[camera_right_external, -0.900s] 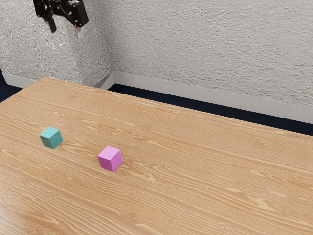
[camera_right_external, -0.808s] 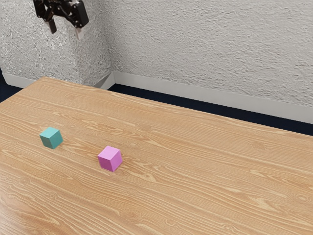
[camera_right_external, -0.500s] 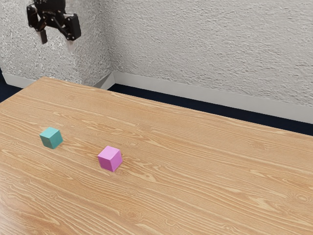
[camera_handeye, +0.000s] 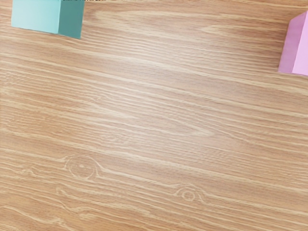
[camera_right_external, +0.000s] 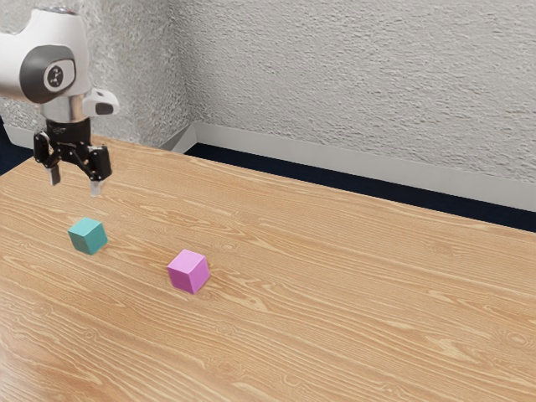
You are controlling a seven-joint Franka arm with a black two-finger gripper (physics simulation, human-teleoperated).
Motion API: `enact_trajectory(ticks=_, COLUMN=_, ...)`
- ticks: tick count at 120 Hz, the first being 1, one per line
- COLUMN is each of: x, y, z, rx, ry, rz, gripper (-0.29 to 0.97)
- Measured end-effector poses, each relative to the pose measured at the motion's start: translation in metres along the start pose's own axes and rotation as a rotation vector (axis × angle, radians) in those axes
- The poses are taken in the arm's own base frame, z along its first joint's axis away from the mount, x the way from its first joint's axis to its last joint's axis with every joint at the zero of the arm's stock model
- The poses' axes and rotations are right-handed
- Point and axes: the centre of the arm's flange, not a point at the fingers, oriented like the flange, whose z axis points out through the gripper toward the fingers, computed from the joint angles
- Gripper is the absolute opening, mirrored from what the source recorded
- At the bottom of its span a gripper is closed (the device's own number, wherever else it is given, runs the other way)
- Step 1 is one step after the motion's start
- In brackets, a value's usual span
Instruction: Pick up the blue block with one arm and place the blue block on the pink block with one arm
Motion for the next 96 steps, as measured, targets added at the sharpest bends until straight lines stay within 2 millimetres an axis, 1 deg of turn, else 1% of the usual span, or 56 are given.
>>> enact_trajectory(ticks=10, x=0.019, y=-0.022, z=0.027, rx=-0.015, ry=0.031, rz=0.001, gripper=0.68)
enact_trajectory(ticks=16, x=0.024, y=-0.035, z=0.034, rx=-0.017, ry=0.053, rz=0.007, gripper=0.68)
enact_trajectory(ticks=22, x=0.026, y=-0.042, z=0.043, rx=-0.016, ry=0.067, rz=0.02, gripper=0.68)
enact_trajectory(ticks=30, x=0.03, y=-0.043, z=0.06, rx=-0.013, ry=0.072, rz=0.054, gripper=0.68)
enact_trajectory(ticks=42, x=0.045, y=-0.03, z=0.09, rx=-0.001, ry=0.071, rz=0.133, gripper=0.68)
enact_trajectory(ticks=46, x=0.049, y=-0.031, z=0.097, rx=0.001, ry=0.076, rz=0.151, gripper=0.68)
enact_trajectory(ticks=50, x=0.05, y=-0.04, z=0.103, rx=0.003, ry=0.083, rz=0.152, gripper=0.68)
enact_trajectory(ticks=60, x=0.046, y=-0.082, z=0.113, rx=0.006, ry=0.097, rz=0.121, gripper=0.68)
enact_trajectory(ticks=65, x=0.043, y=-0.096, z=0.117, rx=0.01, ry=0.1, rz=0.115, gripper=0.68)
enact_trajectory(ticks=79, x=0.04, y=-0.115, z=0.121, rx=0.023, ry=0.107, rz=0.136, gripper=0.68)
enact_trajectory(ticks=96, x=0.046, y=-0.14, z=0.149, rx=0.017, ry=0.085, rz=0.159, gripper=0.68)
